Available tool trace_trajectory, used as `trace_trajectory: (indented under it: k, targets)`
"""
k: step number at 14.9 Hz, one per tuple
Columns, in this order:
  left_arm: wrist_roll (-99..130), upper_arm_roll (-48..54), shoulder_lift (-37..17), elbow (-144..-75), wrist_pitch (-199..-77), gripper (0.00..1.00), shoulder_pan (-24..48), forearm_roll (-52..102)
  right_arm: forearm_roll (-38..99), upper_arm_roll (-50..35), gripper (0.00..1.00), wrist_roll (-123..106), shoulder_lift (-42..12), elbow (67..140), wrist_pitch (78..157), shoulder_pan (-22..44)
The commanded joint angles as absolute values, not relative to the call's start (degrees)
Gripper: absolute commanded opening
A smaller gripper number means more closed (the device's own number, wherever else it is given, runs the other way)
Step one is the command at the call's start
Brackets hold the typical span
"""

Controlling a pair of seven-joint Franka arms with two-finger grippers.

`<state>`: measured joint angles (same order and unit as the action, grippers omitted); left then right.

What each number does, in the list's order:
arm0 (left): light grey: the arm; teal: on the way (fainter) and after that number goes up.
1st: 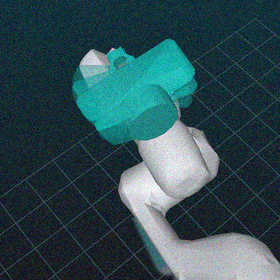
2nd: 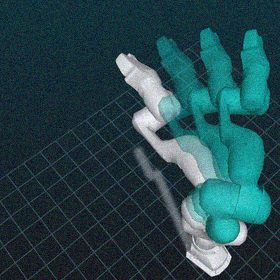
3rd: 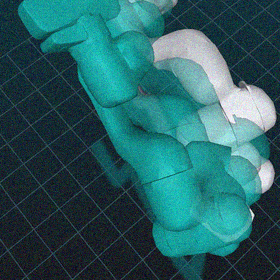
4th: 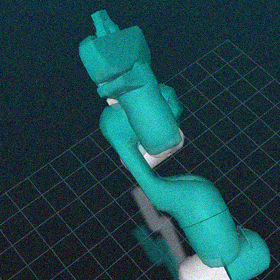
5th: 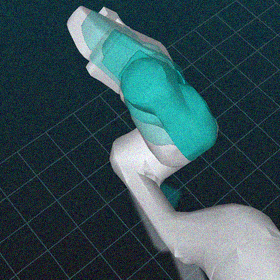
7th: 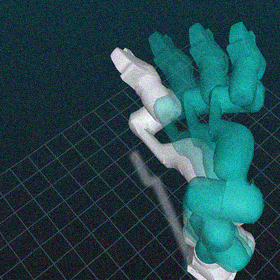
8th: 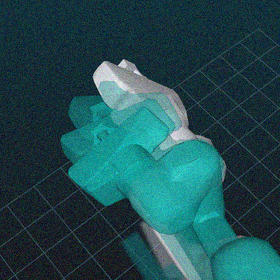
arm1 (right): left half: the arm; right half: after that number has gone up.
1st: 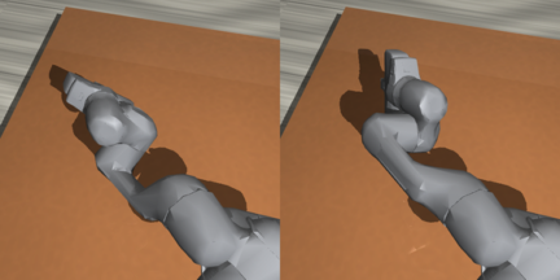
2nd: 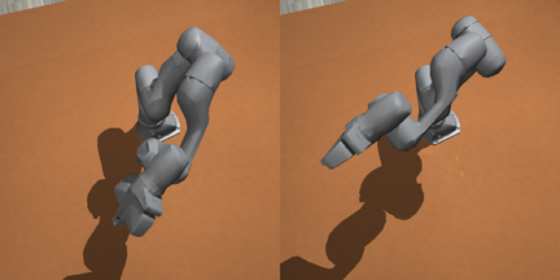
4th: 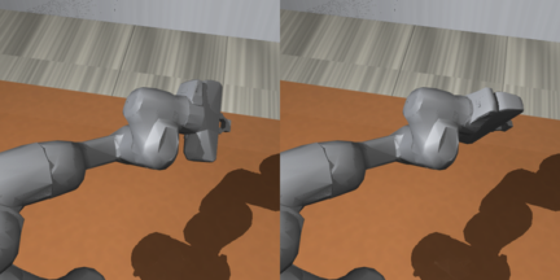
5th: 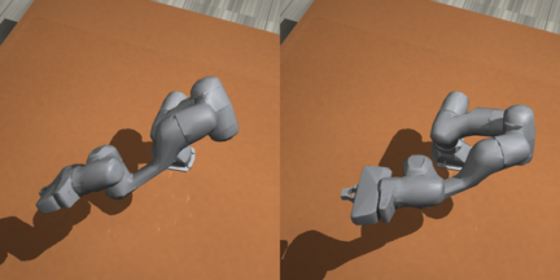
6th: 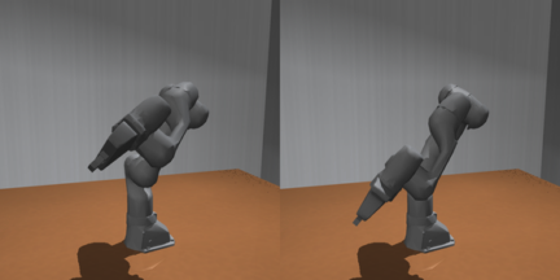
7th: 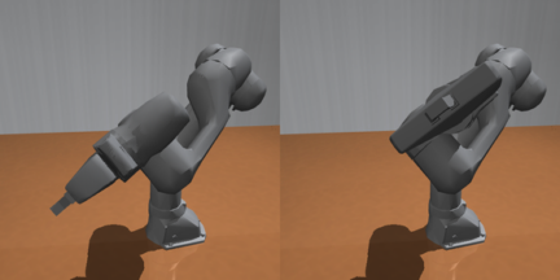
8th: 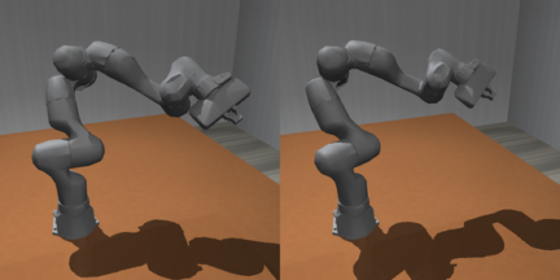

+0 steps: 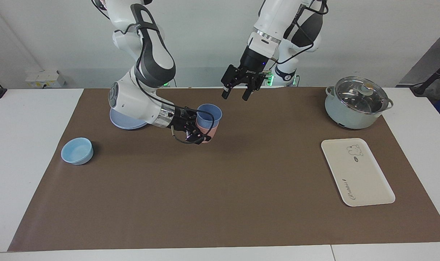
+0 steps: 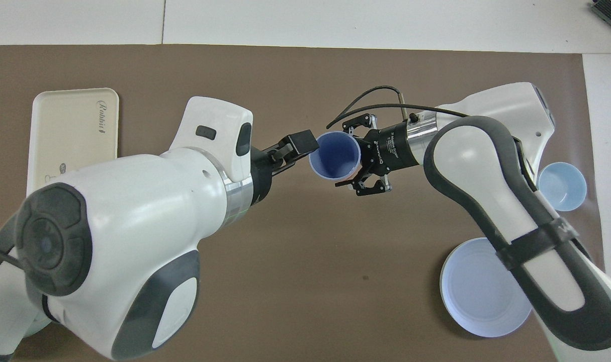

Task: Place cup on tray
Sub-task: 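Grasp the inner blue cup rim with the left gripper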

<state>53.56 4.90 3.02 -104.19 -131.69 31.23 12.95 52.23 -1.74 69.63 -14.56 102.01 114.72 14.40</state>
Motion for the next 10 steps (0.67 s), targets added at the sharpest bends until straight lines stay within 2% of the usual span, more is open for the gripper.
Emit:
trace_trajectory:
  k: [1,8,10]
  targets:
    - [53.9,3.9,2.3,-105.6,-133.5,0.92,33.3,12.8,53.7,-1.7,0.0,70.3,-13.1,103.4,115.8,14.9]
    - [54.2,3.8,-4.1,-103.1,-136.4,0.87,34.6,10.1,53.8,-1.7,0.0,70.3,-13.1,103.3,115.8,14.9]
    - [54.2,3.8,-4.4,-103.0,-136.4,0.76,34.6,10.0,53.8,-1.7,0.0,70.3,-13.1,103.3,115.8,14.9]
